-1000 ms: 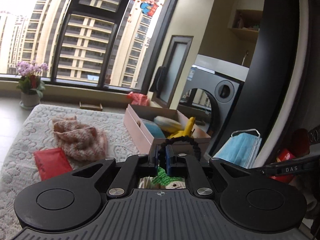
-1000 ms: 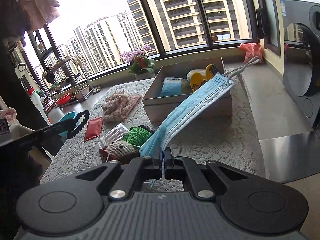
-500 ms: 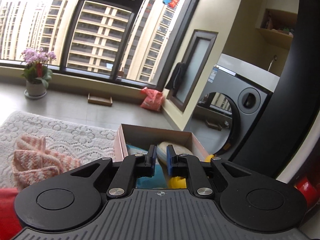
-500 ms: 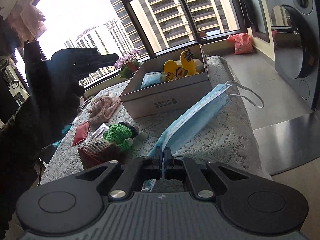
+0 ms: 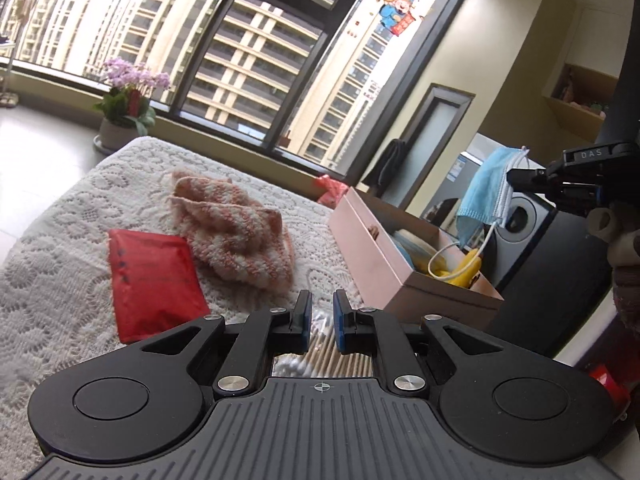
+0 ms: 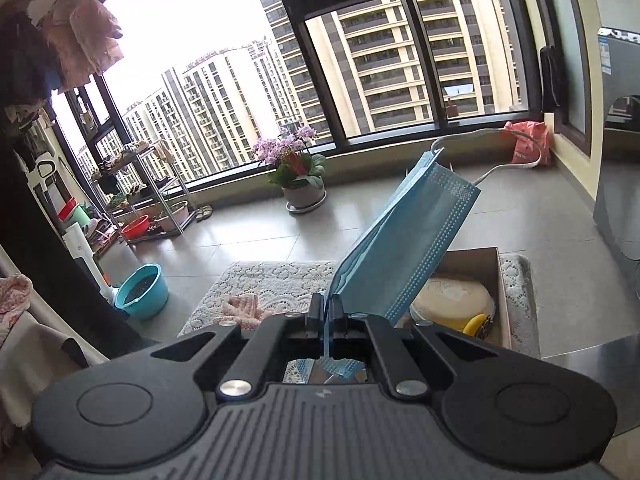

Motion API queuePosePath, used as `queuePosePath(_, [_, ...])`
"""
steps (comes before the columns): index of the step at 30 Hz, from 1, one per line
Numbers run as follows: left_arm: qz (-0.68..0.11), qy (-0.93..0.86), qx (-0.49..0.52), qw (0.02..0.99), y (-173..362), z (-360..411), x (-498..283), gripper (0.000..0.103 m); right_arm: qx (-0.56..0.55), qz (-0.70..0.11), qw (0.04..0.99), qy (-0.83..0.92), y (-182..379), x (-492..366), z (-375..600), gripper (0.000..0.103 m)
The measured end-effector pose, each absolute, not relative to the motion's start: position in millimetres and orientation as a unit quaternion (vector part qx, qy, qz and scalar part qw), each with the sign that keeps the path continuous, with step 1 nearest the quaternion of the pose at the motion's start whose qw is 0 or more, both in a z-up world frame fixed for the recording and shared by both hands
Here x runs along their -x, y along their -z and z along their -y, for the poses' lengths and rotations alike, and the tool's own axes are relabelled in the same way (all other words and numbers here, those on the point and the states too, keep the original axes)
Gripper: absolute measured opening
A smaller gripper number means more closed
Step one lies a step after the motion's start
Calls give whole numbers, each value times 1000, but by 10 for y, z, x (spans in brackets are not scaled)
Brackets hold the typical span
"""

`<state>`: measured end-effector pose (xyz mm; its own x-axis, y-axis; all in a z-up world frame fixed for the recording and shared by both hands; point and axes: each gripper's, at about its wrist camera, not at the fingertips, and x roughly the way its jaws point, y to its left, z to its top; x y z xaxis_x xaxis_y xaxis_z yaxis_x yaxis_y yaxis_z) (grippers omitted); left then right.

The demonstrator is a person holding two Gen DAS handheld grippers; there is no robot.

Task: Organize soft objects
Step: 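Carry the mask into the pink box with the right gripper while the left releases the hair tie there, then grasp the red pouch with the left gripper and lift it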

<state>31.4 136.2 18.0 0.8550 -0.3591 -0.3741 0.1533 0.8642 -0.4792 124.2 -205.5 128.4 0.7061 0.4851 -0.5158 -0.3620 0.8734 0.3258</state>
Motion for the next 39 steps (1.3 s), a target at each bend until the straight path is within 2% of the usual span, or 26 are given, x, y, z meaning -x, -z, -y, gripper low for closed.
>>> queuePosePath(3, [-226, 146, 241, 932, -111, -1460, -275, 12, -118, -337, 908, -218, -1120, -1675, 1827, 2])
queuePosePath(8, [-212, 134, 236, 939, -48, -1466, -176, 12, -152, -445, 861, -195, -366, -2265, 1562, 2])
queuePosePath(11, [-214, 127, 241, 938, -35, -1476, -183, 12, -110, -471, 857, -180, -50, -2292, 1466, 0])
queuePosePath(15, [-219, 132, 248, 934, -28, -1487, -183, 12, -46, -460, 871, -168, -21, -2164, 1400, 2])
queuePosePath(20, [-217, 134, 233, 938, -46, -1434, -173, 12, -22, -499, 842, -204, 15, -2105, 1429, 3])
queuePosePath(22, [-223, 126, 220, 941, -57, -1409, -177, 12, 11, -482, 854, -195, -32, -1981, 1417, 15])
queuePosePath(24, [-236, 109, 206, 944, -65, -1398, -184, 12, 18, -462, 868, -180, -98, -1883, 1460, 64])
queuePosePath(25, [-242, 103, 201, 944, -67, -1401, -185, 12, 18, -446, 878, -174, -145, -1815, 1496, 71])
queuePosePath(28, [-263, 84, 186, 943, -83, -1409, -202, 13, 46, -377, 911, -161, -303, -1509, 1558, 76])
queuePosePath(30, [-265, 65, 172, 947, -105, -1415, -215, 13, 67, -347, 920, -167, -364, -1304, 1555, 85])
queuePosePath(34, [-257, 2, 163, 953, -194, -1577, -260, 13, 70, -316, 925, -196, -381, -829, 1619, 86])
queuePosePath(39, [-283, -65, 184, 939, -260, -1917, -452, 13, 39, -313, 925, -210, -106, -382, 1732, 86])
